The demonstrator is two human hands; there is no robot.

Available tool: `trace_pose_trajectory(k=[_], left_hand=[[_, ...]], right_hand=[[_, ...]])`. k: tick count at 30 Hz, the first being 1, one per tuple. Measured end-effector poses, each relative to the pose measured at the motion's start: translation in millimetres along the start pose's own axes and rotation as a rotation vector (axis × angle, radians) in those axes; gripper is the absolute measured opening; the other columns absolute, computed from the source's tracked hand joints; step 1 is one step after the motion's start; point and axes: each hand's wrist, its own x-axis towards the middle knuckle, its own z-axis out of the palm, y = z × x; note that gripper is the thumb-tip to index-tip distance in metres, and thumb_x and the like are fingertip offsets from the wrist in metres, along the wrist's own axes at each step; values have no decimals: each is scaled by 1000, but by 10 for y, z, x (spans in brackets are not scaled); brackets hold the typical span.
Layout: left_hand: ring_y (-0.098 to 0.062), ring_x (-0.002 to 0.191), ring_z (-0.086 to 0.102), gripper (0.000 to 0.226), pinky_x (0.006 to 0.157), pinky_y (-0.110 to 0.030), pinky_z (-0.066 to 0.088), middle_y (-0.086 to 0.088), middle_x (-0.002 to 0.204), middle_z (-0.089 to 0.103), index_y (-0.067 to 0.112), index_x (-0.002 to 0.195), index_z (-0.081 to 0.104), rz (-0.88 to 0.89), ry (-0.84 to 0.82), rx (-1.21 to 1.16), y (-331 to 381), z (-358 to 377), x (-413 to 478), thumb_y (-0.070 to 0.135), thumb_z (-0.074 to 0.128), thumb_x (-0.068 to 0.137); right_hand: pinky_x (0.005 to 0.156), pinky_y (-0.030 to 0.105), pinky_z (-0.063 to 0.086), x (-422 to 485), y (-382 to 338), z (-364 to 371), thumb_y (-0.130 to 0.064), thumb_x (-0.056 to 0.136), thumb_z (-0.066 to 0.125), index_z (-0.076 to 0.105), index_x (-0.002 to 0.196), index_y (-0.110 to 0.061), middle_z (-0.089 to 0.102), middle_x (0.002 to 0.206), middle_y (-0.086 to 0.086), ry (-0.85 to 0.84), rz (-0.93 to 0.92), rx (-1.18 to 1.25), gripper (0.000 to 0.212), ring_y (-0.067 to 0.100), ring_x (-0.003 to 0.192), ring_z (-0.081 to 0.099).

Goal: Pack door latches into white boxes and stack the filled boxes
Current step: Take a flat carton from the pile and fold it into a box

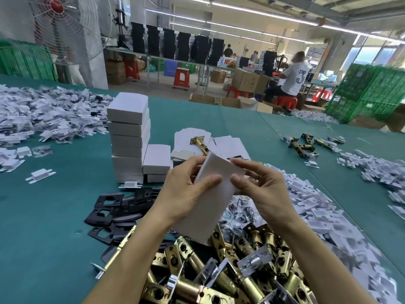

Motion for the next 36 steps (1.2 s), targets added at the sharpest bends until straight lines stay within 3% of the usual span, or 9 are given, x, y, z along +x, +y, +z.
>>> trace_pose_trajectory(k=[8, 17, 20, 22, 24, 26, 30, 33, 36], left_hand=[[-14, 91, 73, 43, 72, -34, 61, 5, 104, 74, 39, 117, 61, -50, -17, -99, 3, -14, 12, 60, 70, 80], [-8, 94, 71, 37, 75, -28, 56, 14, 104, 74, 36, 116, 65, -59, -61, -97, -33, 15, 17, 54, 64, 84], [3, 96, 62, 19, 79, -19, 50, 25, 101, 67, 41, 103, 60, -56, 193, 129, -35, 33, 37, 49, 67, 88], [1, 80, 61, 24, 66, -12, 48, 13, 93, 66, 27, 92, 61, -50, 413, 184, -18, 22, 38, 49, 69, 86], [-7, 66, 63, 52, 53, -17, 49, 0, 83, 69, 18, 88, 61, -239, 363, -48, 4, -12, 52, 69, 62, 78], [-20, 71, 71, 80, 54, -30, 55, -11, 91, 75, 13, 104, 64, -544, 54, -411, 40, -22, 51, 84, 50, 69], [-42, 111, 64, 93, 97, -63, 49, -23, 116, 69, 13, 126, 69, -652, -306, -962, -3, 1, 5, 88, 44, 78], [-40, 109, 62, 84, 98, -63, 45, -24, 118, 65, 8, 130, 65, -642, -278, -1176, 19, 16, 3, 76, 57, 82], [-33, 87, 68, 63, 83, -58, 53, -20, 101, 66, 12, 122, 65, -623, -56, -1085, 43, 42, 18, 54, 70, 76]], right_hand=[[67, 31, 62, 29, 57, -17, -13, 77, 72, 76, 103, -24, 74, 106, 7, -62, 7, 27, 28, 24, 91, 73], [67, 33, 63, 21, 36, -13, -12, 78, 72, 78, 97, -28, 75, 99, -1, -39, -35, -18, 25, 18, 83, 73], [67, 35, 62, 26, 24, -31, -2, 86, 69, 73, 104, -30, 74, 97, -10, 90, -115, -131, 34, 24, 78, 73], [72, 45, 62, 22, 2, -45, 2, 89, 67, 65, 116, -39, 71, 98, -13, 164, -208, -190, 49, 34, 79, 71], [81, 38, 60, 16, -8, -19, -2, 87, 68, 55, 129, -46, 66, 110, -6, 159, -277, -210, 61, 27, 94, 71], [84, 35, 60, 16, 6, 17, -4, 84, 73, 54, 132, -36, 63, 120, 4, 121, -363, -363, 61, 18, 110, 67], [83, 31, 60, -50, 103, 153, 16, 75, 71, 62, 120, -19, 62, 119, 7, -81, -533, -594, 57, 15, 113, 62], [84, 27, 58, -65, 117, 184, 11, 75, 74, 64, 114, -17, 60, 121, 5, -196, -485, -644, 50, 14, 114, 59], [95, 17, 48, -24, 55, 107, -13, 78, 79, 60, 121, -25, 58, 126, -7, -306, -279, -697, 49, 5, 117, 54]])
